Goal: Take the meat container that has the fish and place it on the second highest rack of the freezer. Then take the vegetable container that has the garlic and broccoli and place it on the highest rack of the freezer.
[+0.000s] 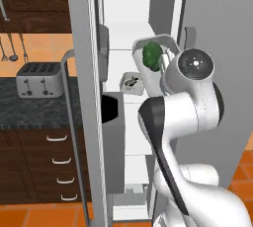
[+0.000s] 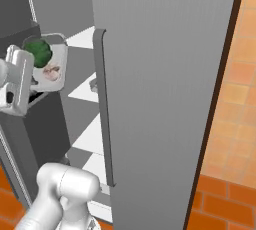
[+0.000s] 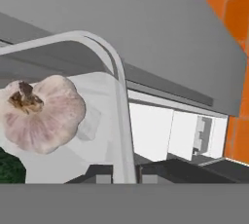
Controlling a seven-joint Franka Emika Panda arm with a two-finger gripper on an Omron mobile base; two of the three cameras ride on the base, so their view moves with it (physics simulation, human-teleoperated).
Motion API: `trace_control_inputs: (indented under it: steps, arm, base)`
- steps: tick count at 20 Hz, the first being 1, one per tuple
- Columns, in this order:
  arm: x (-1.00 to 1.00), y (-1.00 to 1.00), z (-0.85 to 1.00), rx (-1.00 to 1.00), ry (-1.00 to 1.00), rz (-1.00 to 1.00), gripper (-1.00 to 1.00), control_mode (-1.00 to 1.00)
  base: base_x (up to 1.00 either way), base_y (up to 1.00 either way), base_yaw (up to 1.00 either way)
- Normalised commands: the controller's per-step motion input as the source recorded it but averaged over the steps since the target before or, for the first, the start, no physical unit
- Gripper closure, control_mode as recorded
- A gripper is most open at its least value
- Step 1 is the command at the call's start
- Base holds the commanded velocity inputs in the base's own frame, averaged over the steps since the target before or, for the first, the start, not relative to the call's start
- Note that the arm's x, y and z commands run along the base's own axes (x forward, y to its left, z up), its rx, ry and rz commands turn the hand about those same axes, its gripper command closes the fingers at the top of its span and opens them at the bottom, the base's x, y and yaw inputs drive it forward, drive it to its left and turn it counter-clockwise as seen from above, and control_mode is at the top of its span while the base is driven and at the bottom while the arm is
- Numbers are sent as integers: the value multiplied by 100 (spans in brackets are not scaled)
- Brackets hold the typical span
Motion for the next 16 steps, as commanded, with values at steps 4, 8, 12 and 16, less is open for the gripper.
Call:
trace_control_inputs:
  steps: [4, 8, 12, 16]
  arm:
    - [100, 0, 94, 0, -17, 1, 100, -100]
    - [100, 1, 54, 1, -4, 0, 100, -100]
    - [98, 3, 14, 2, 12, -3, 100, -100]
    - [90, 0, -20, 0, 15, -2, 100, -100]
  base:
    - [0, 0, 0]
    - [0, 0, 0]
    - [0, 0, 0]
    - [0, 0, 0]
